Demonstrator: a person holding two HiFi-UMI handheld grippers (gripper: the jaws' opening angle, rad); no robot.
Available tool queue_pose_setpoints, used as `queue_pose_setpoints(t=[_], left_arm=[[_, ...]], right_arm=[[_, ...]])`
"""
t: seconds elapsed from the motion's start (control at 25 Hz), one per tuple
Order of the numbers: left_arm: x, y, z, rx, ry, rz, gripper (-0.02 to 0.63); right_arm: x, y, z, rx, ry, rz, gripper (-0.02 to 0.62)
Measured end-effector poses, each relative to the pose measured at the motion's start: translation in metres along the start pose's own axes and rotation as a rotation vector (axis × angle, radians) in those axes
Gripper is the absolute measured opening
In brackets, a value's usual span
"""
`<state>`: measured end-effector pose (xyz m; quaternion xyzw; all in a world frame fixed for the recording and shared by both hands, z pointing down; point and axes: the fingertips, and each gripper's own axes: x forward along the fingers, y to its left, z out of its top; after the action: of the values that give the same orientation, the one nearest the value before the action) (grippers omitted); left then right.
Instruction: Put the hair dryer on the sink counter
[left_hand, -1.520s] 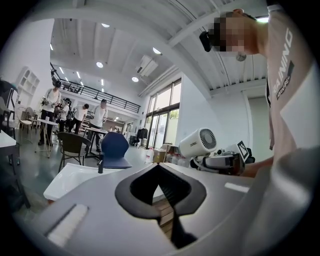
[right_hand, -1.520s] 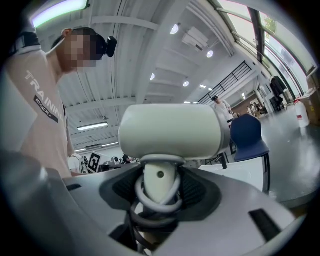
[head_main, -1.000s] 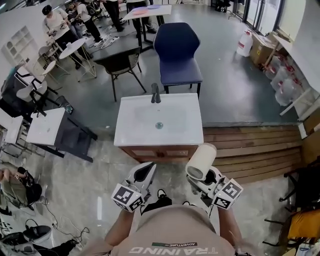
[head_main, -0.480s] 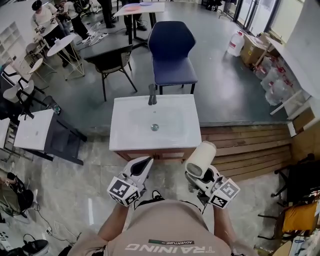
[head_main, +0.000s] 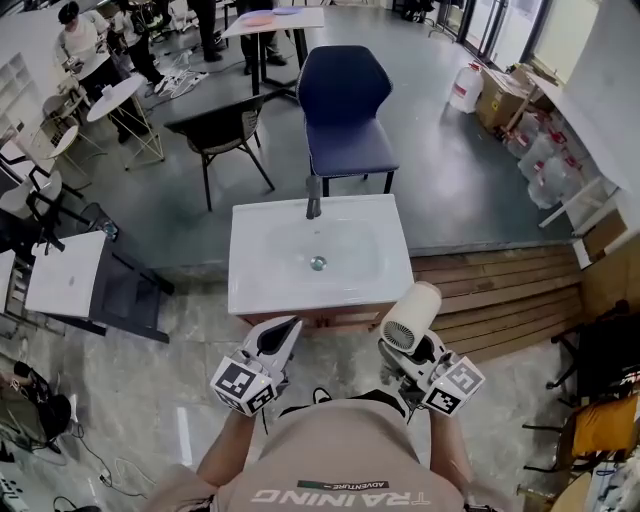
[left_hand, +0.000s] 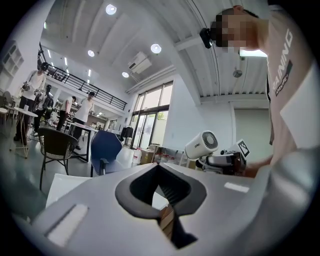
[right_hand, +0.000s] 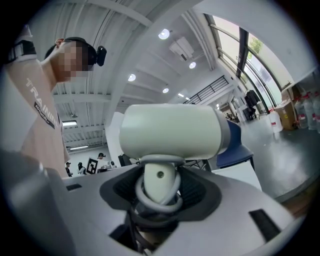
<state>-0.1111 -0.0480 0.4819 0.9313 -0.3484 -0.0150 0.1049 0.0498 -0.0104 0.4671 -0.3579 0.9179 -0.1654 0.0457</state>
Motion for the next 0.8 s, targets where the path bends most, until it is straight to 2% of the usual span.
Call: queue_pose_setpoints(t=[0.48,0.8], left_arm=[[0.007,0.03,-0.007,-0.057,-0.001,0.029,0.006],[0.039,0.063,0.01,-0.035,-0.002,0.073,0.006]], right_arm=[[0.036,-0.02,-0.001,0.017,0.067,0.018,0.218],[0.07,-0.06,0.012,0.01,0.072,0.07,0.218]])
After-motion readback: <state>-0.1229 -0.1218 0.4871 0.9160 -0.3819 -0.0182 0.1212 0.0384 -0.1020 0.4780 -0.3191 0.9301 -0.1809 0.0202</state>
